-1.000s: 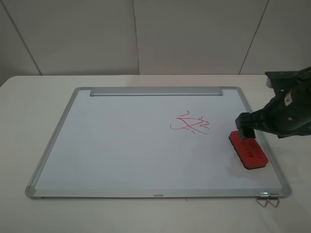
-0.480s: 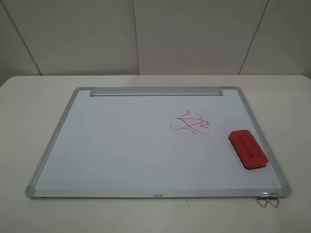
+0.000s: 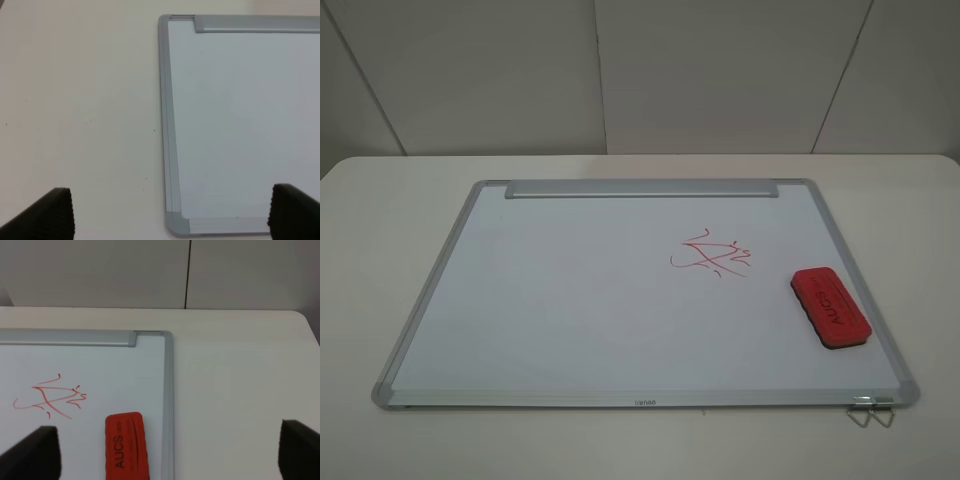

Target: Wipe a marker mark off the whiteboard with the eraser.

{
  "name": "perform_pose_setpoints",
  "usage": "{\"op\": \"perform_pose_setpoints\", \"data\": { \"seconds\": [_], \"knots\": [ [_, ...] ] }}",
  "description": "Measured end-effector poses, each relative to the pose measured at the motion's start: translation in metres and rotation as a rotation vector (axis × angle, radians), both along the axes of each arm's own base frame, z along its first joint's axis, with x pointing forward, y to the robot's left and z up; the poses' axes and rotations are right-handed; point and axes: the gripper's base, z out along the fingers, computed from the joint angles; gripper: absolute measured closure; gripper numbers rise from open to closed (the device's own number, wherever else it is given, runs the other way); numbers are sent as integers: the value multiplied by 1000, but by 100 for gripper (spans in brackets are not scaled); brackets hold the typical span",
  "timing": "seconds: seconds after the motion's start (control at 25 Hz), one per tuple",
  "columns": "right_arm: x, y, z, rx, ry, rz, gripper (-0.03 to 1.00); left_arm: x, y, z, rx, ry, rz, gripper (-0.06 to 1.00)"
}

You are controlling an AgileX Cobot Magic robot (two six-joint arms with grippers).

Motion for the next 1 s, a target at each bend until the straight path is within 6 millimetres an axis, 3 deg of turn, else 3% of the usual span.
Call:
{"op": "perform_pose_setpoints", "data": {
  "seconds": [0.16, 0.48, 0.72, 1.0],
  "knots": [
    [-6, 0, -9, -2, 27, -4, 18, 0, 0, 0, 0, 0, 0, 17],
    [10, -1, -36, -2, 80, -2, 18, 0, 0, 0, 0, 0, 0, 17],
    [10, -1, -38, -2, 87, -2, 18, 0, 0, 0, 0, 0, 0, 17],
    [-2, 0, -38, -5, 8, -34, 18, 0, 0, 0, 0, 0, 0, 17]
  ]
}}
